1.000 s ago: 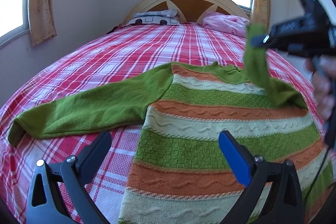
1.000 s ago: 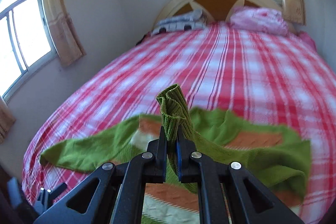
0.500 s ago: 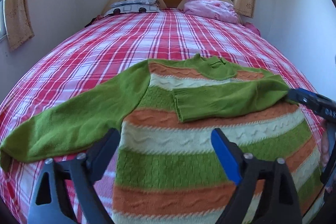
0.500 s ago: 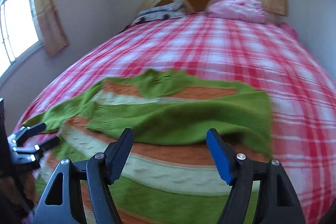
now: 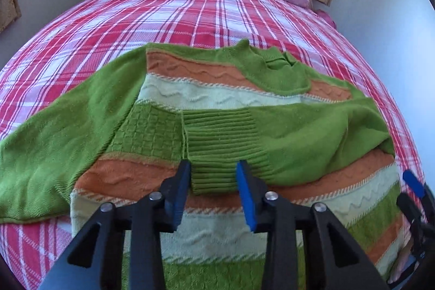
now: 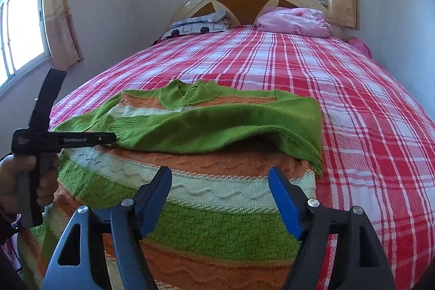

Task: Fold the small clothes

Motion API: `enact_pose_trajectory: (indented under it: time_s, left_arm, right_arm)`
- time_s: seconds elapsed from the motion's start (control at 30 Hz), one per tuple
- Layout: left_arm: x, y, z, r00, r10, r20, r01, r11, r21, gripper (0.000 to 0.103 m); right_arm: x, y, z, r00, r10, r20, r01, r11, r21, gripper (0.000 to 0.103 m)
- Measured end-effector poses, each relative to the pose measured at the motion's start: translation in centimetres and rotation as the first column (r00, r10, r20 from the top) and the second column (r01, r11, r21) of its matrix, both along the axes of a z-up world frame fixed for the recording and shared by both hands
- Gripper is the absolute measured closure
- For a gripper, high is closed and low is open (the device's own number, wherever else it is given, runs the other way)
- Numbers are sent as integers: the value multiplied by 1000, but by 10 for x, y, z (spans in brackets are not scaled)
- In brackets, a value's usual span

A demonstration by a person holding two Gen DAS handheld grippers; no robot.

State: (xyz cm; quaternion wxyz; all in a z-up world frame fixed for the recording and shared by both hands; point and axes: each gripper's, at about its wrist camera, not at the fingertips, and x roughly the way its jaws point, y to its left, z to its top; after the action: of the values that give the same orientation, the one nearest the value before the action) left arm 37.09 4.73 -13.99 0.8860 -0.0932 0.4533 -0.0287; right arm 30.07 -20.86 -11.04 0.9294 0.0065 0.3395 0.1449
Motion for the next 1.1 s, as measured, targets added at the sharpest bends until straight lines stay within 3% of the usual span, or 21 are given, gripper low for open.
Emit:
enact_pose_trajectory:
  time_s: [0.03, 0.07, 0.1, 0.13, 0.27, 0.53, 0.67, 0.77, 0.83, 0.97, 1.07, 1.1]
  left_arm:
    - [-1, 0, 0, 1000, 3, 5, -3, 1000, -16, 68]
    - [-2, 0, 0, 1000, 1, 5, -1, 999, -36, 77]
    - [0, -1, -1, 1000, -6, 0, 6, 999, -37, 95]
    - [1, -4, -1, 1000, -17, -3, 17, 999, -28, 98]
    - [-4, -5, 11, 999, -31, 44, 30, 999, 25, 99]
    - [-22, 29, 50, 989, 10, 146, -10, 1000, -3, 99]
    - [-18, 30, 38, 991, -5, 135, 1, 999, 33, 99]
    - [-16, 31, 25, 994, -1, 111, -3, 999, 36, 99]
    - [-16, 33, 19, 995, 6, 100, -8, 1000, 21, 99]
    - [-18, 36, 19, 994, 14, 106, -13, 1000, -2, 99]
    - [-19, 36, 21, 993, 7, 120, -7, 1000, -3, 99]
    - [-21, 36, 21, 992, 0, 127, 0, 1000, -1, 99]
  right_arm:
    - [0, 0, -3, 1000, 1, -9, -1, 1000, 3, 27]
    - [1, 1, -5, 1000, 3, -22, -2, 1000, 5, 27]
    - [2, 1, -8, 999, 2, -34, -2, 1000, 6, 27]
    - [3, 0, -9, 999, 1, -41, -1, 1000, 8, 27]
    - [1, -6, -8, 999, -9, -35, 10, 999, 38, 27]
    - [2, -14, -11, 998, -27, -57, 32, 997, 76, 27]
    - [10, -24, -4, 996, -29, -86, 39, 993, 114, 27]
    - [22, -28, 13, 998, -49, -42, 52, 995, 85, 27]
    - [38, -29, 23, 999, -16, -35, 20, 993, 120, 27]
    - [85, -25, 20, 990, 81, -118, -60, 983, 171, 26]
    - [106, -24, -14, 940, 79, -331, -39, 991, 126, 27]
    - [101, -26, -22, 928, 77, -366, -34, 992, 123, 27]
